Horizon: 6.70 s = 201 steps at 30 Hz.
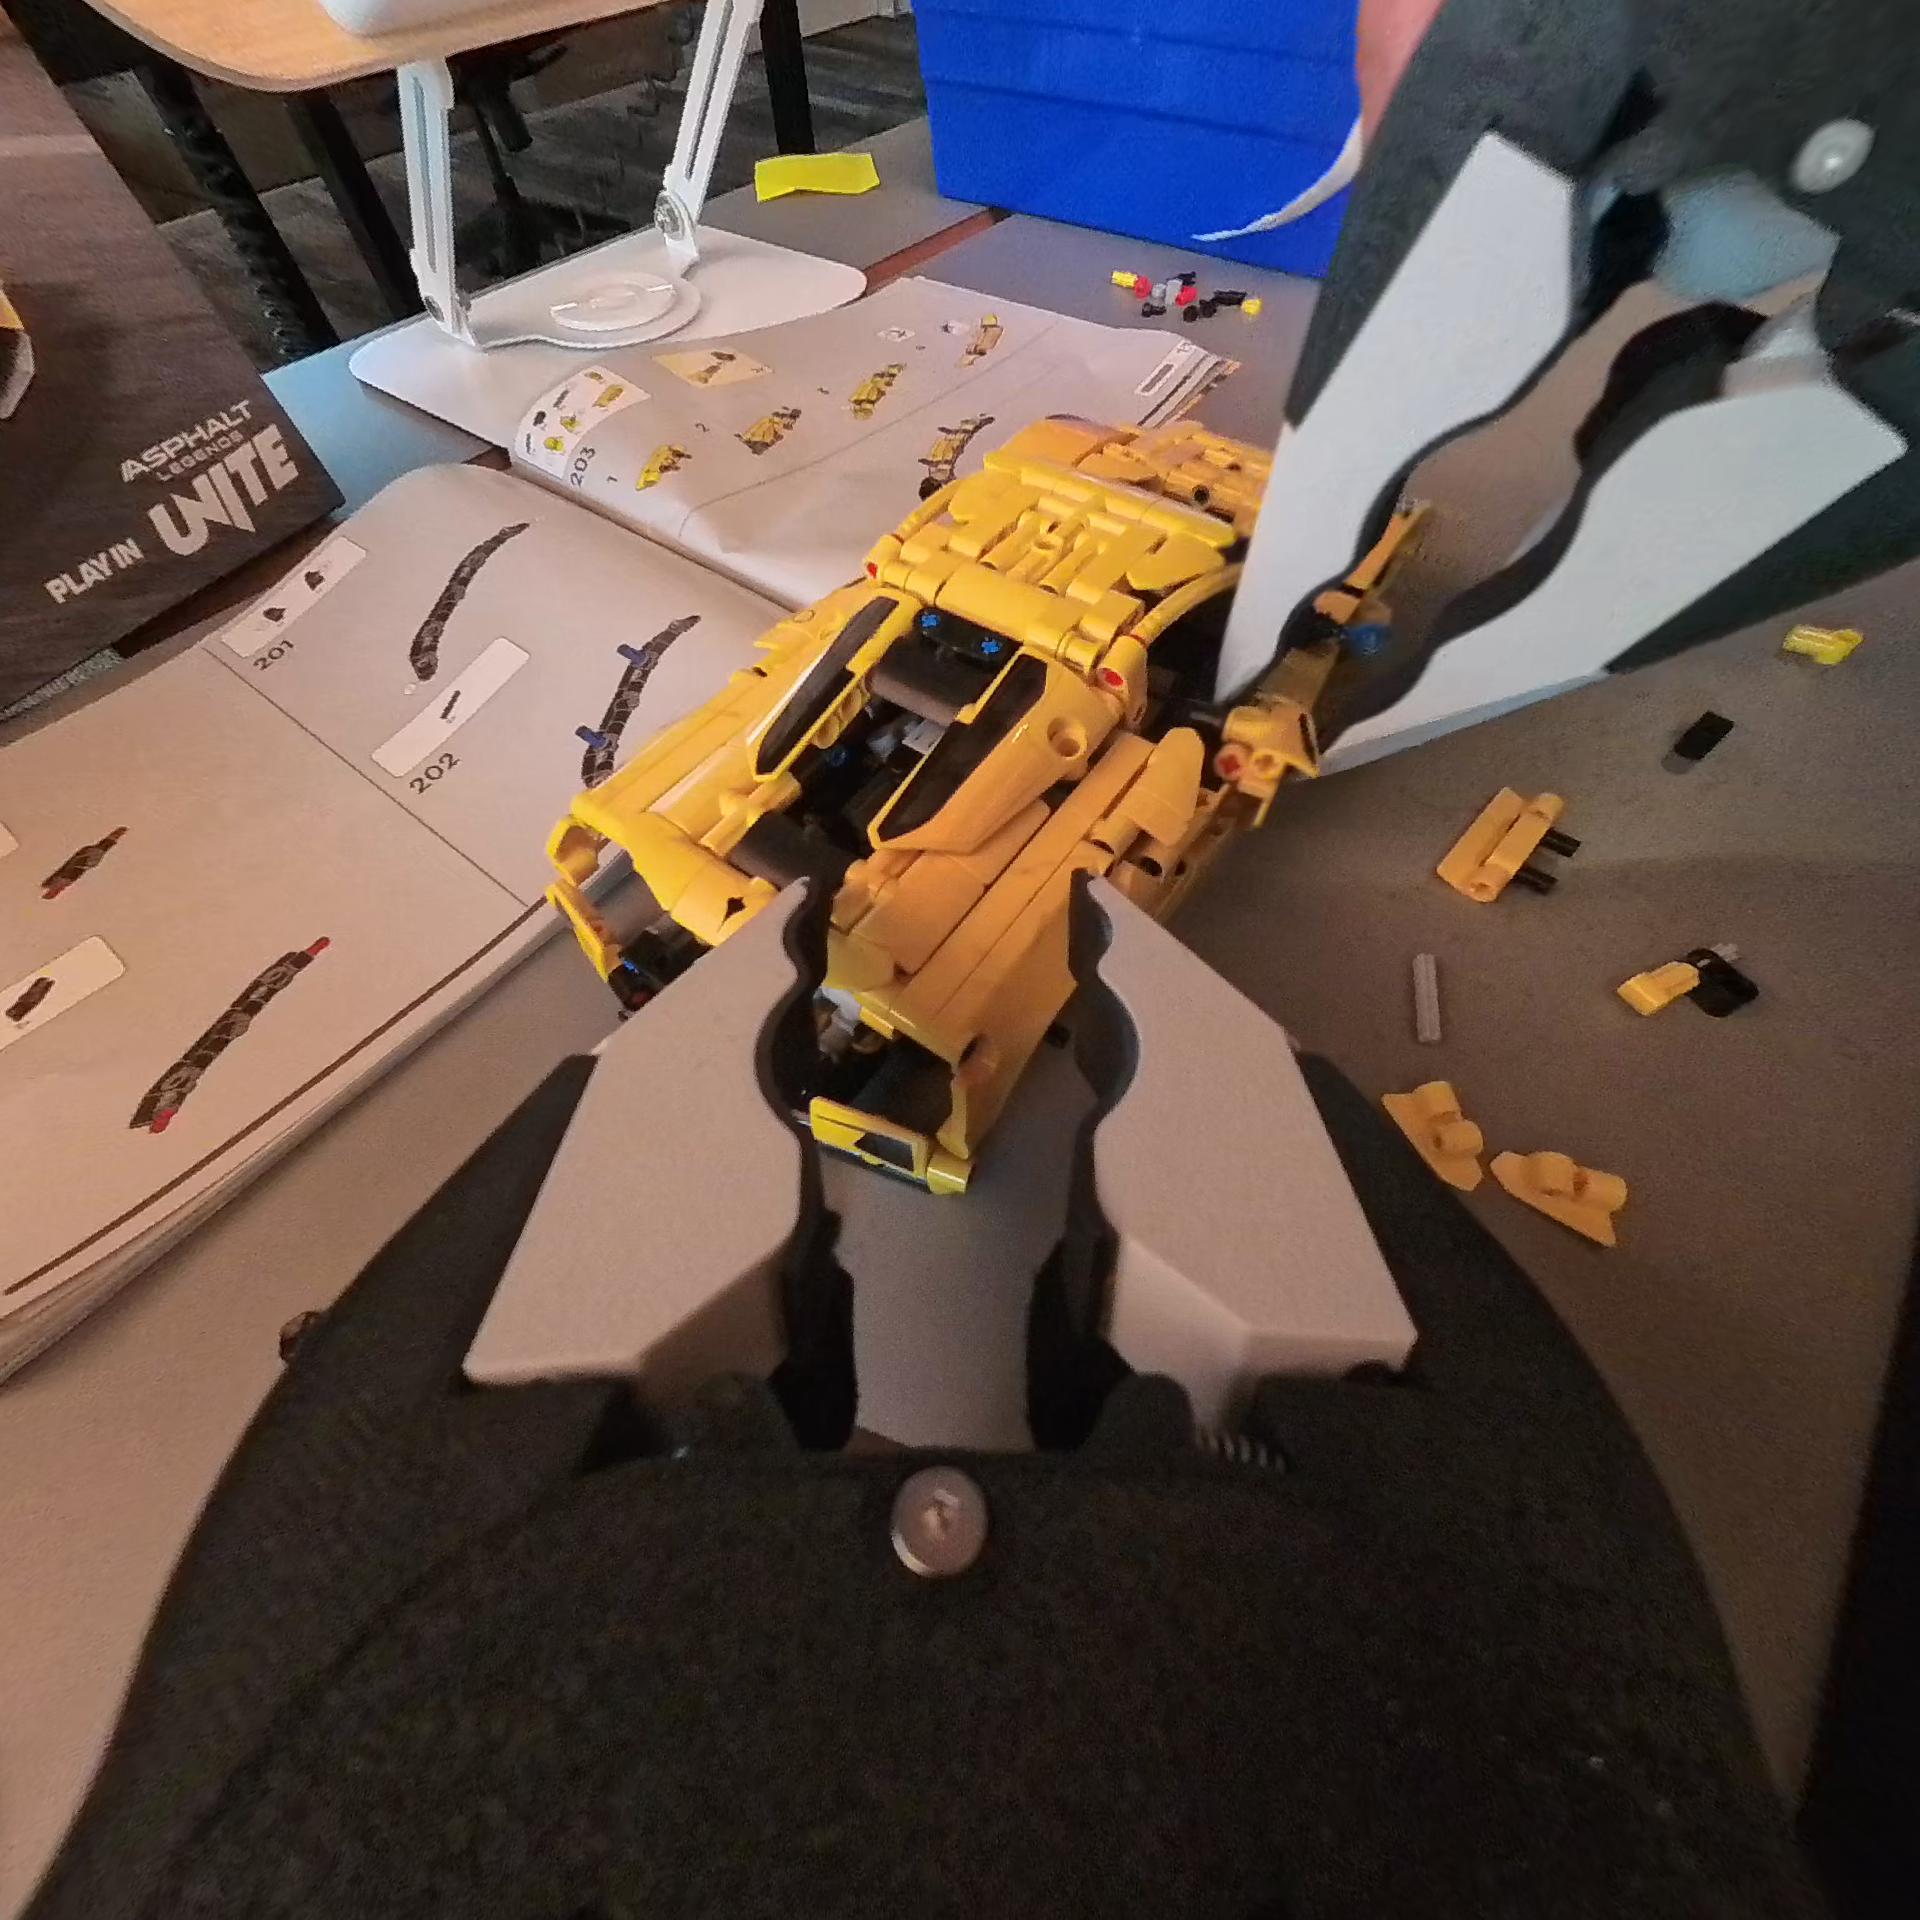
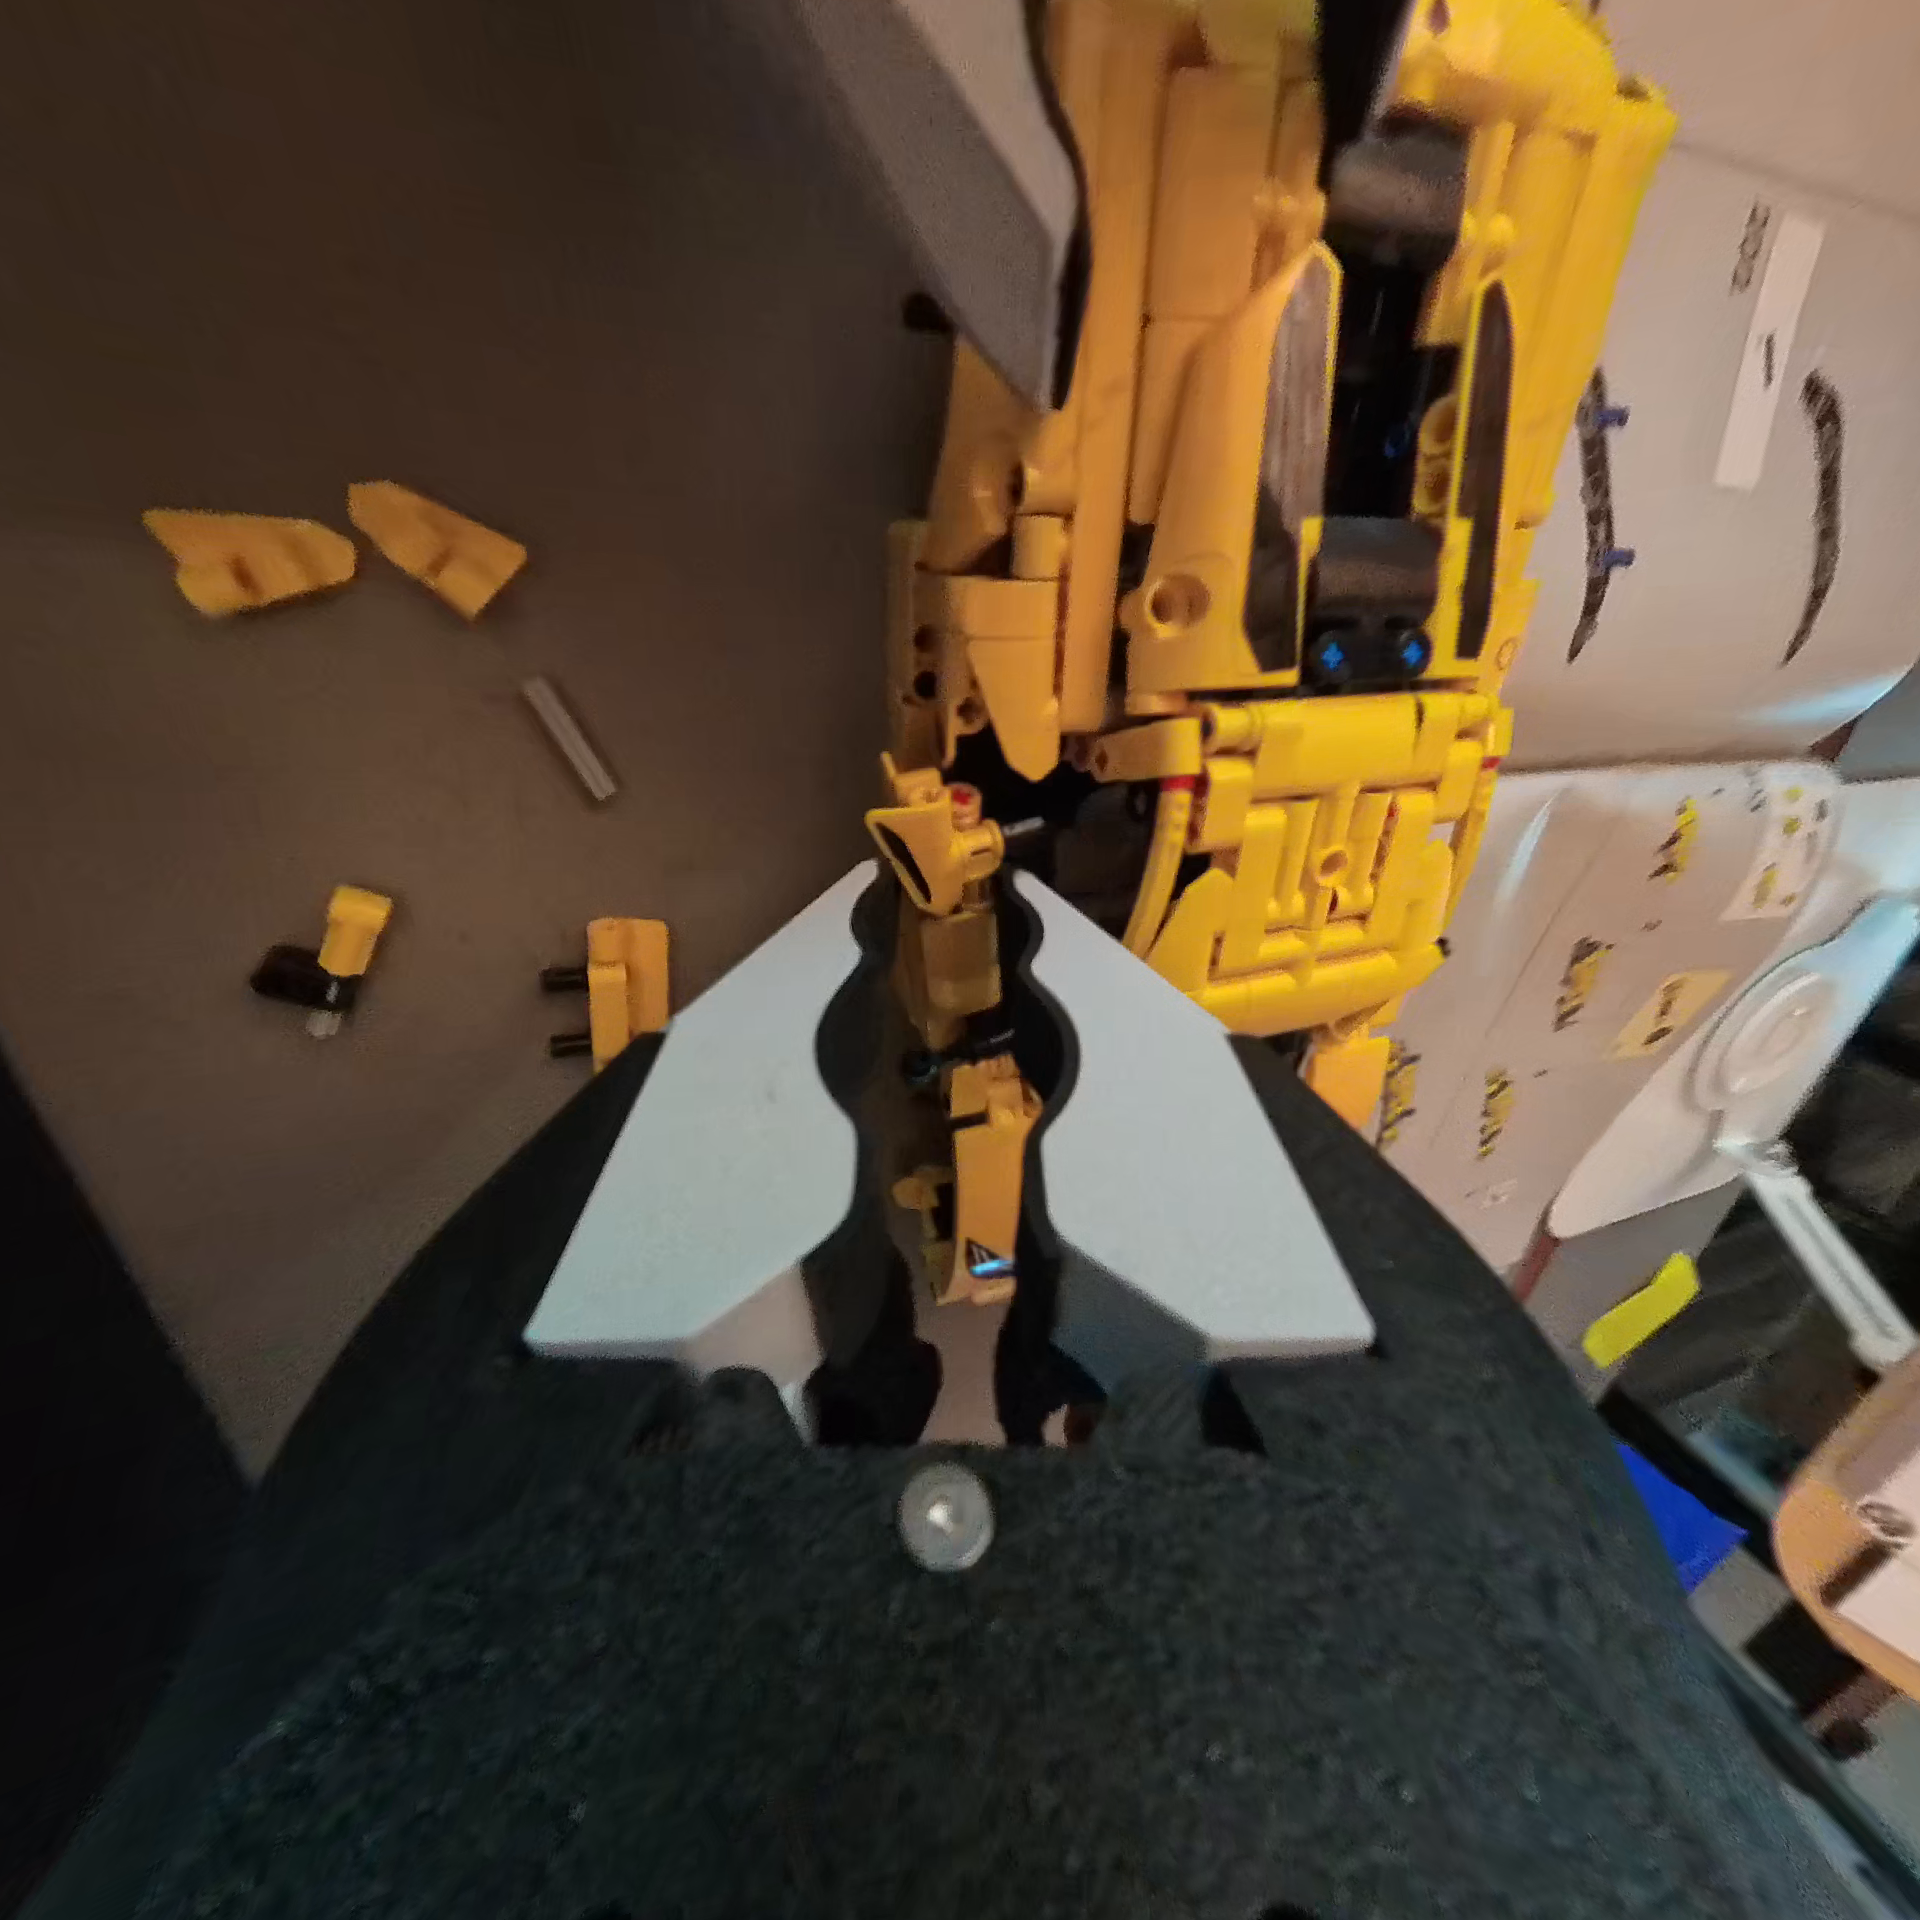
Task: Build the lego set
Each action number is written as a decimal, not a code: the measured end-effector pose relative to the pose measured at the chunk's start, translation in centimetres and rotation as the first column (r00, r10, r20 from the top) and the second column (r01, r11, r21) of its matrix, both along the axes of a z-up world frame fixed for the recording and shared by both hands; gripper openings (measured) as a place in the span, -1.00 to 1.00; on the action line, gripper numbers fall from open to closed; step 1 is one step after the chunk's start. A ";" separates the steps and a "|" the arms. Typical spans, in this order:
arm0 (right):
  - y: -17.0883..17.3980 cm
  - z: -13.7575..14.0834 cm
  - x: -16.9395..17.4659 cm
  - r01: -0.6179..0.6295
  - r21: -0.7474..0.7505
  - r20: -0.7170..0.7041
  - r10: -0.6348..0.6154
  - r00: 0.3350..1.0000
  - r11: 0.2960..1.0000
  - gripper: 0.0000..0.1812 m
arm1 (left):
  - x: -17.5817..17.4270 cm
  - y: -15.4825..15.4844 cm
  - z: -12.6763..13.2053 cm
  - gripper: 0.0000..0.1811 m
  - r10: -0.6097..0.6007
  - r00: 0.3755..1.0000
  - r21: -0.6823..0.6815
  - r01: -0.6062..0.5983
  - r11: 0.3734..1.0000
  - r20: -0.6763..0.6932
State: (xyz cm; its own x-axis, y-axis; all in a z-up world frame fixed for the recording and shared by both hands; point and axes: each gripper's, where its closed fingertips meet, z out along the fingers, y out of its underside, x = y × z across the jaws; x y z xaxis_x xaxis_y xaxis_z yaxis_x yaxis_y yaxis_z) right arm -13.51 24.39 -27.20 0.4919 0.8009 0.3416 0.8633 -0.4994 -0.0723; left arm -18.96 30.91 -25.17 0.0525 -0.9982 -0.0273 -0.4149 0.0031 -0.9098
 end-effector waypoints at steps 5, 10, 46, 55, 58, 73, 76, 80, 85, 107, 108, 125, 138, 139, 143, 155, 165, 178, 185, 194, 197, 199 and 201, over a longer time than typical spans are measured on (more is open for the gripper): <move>-0.1 -0.1 -0.1 -0.004 -0.001 -0.022 0.004 1.000 1.000 -0.80 | 0.0 0.0 0.0 -0.49 0.000 1.000 -0.001 0.000 1.000 0.001; 0.2 -0.4 -0.1 0.038 -0.032 -0.033 -0.039 0.999 0.999 -0.80 | 0.0 0.0 0.0 -0.49 0.000 1.000 -0.002 0.000 1.000 0.001; -5.0 3.8 2.9 0.497 0.183 -0.655 -0.271 0.705 0.848 -0.38 | -0.4 -0.6 1.6 -0.49 -0.015 0.998 0.009 0.014 1.000 0.055; -6.7 4.8 6.9 0.771 0.349 -0.887 -0.078 0.456 0.532 -0.47 | -0.7 -2.9 6.6 -0.49 0.129 0.985 -0.185 -0.106 0.977 0.116; -6.9 4.7 7.0 0.755 0.360 -0.862 -0.115 0.494 0.548 -0.59 | -0.4 -2.4 6.5 -0.49 0.231 0.963 -0.131 -0.213 0.968 0.140; -7.7 4.4 7.9 0.796 0.264 -0.909 -0.136 0.394 0.545 -0.73 | 0.7 -2.0 4.5 -0.54 0.243 0.950 -0.059 -0.236 0.970 0.197; -7.6 4.3 8.2 0.804 0.263 -0.907 -0.147 0.395 0.533 -0.75 | 0.6 -1.9 4.4 -0.54 0.246 0.949 -0.086 -0.233 0.969 0.198; -7.7 4.6 8.8 0.823 0.254 -0.919 -0.139 0.369 0.508 -0.77 | 0.5 -1.7 4.3 -0.54 0.246 0.949 -0.102 -0.230 0.968 0.195; -7.7 4.9 7.9 0.798 0.273 -0.918 -0.102 0.382 0.538 -0.75 | 0.5 -1.9 4.3 -0.55 0.231 0.953 -0.087 -0.218 0.972 0.195; -15.3 -0.5 4.6 0.497 0.101 -0.732 -0.274 0.624 0.862 -0.76 | -4.2 -14.9 0.6 -0.69 -0.413 0.899 -0.049 0.411 0.910 -0.143; -16.5 -1.1 4.6 0.477 0.043 -0.716 -0.306 0.628 0.878 -0.82 | -4.0 -15.1 0.0 -0.69 -0.413 0.895 -0.024 0.415 0.910 -0.172; -19.5 -1.7 8.2 0.523 0.023 -0.637 -0.391 0.665 0.852 -0.69 | -1.3 -14.6 1.4 -0.72 -0.369 0.928 -0.076 0.372 0.925 0.050; -17.5 -1.7 8.7 0.546 0.112 -0.623 -0.369 0.690 0.831 -0.82 | -1.1 -13.1 1.1 -0.72 -0.295 0.955 -0.041 0.296 0.954 0.040; -16.8 -0.8 8.4 0.561 0.128 -0.660 -0.352 0.664 0.818 -0.82 | -1.1 -13.0 0.8 -0.72 -0.288 0.957 -0.029 0.288 0.957 0.021; -11.9 4.9 4.0 0.590 0.228 -0.860 -0.125 0.495 0.774 -0.82 | -0.8 -12.9 0.4 -0.71 -0.256 0.967 0.027 0.256 0.966 -0.019; -7.4 8.2 -3.9 0.417 0.721 -0.592 0.178 0.786 0.554 -0.83 | 0.4 -13.8 6.6 -0.69 -0.150 0.916 -0.671 0.378 0.638 0.373; -7.7 8.2 -6.1 0.246 0.822 -0.418 0.251 0.873 0.514 -0.83 | 0.2 -15.8 6.3 -0.76 -0.251 0.894 -0.699 0.446 0.559 0.371; -7.8 8.9 -1.7 0.673 0.221 -0.972 0.101 0.213 0.706 -0.64 | 0.5 -12.6 4.9 -0.91 -0.211 0.957 0.096 0.196 0.976 0.197; -8.0 6.6 -4.9 0.535 0.108 -0.985 0.020 0.169 0.838 -0.83 | 1.0 -15.0 3.5 -0.91 -0.315 0.947 0.562 0.226 0.796 0.064; -8.2 6.0 -5.4 0.501 0.078 -0.985 -0.011 0.172 0.862 -0.93 | 0.9 -15.1 3.6 -0.92 -0.322 0.944 0.604 0.220 0.766 0.065; -8.4 6.4 -5.5 0.485 0.060 -0.992 -0.002 0.126 0.872 -0.93 | 0.8 -15.3 4.1 -0.91 -0.327 0.938 0.494 0.230 0.839 0.118; -8.7 7.2 -5.7 0.465 0.048 -0.998 0.021 0.063 0.884 -0.93 | 0.5 -15.6 5.0 -0.91 -0.339 0.925 0.392 0.250 0.885 0.175; -9.0 7.7 -5.8 0.446 0.041 -0.999 0.039 0.015 0.894 -0.93 | 0.4 -15.9 5.6 -0.90 -0.349 0.909 0.290 0.279 0.916 0.227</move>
State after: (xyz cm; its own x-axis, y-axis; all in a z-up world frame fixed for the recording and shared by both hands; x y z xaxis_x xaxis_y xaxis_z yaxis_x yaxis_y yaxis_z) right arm -19.30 15.42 -19.46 0.6701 0.5829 -0.4595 -0.2743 -0.3809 -0.8830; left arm -18.55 15.04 -19.57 -0.2225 -0.9268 -0.3027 -0.0954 0.3297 -0.9393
